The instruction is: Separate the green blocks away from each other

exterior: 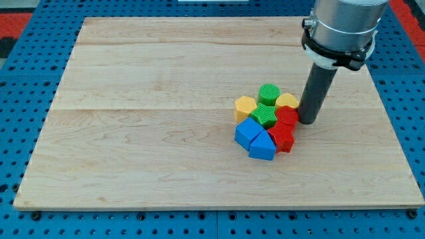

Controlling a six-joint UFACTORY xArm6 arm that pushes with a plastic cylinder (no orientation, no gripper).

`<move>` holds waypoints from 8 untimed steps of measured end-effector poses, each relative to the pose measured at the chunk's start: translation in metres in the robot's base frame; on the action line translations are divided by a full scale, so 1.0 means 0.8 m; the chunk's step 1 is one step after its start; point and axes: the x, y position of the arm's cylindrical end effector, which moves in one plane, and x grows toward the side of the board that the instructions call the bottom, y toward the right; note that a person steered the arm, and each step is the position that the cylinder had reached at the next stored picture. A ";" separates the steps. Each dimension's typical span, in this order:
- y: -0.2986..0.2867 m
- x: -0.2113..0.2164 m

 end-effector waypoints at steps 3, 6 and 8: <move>-0.001 0.000; -0.010 0.040; -0.029 0.026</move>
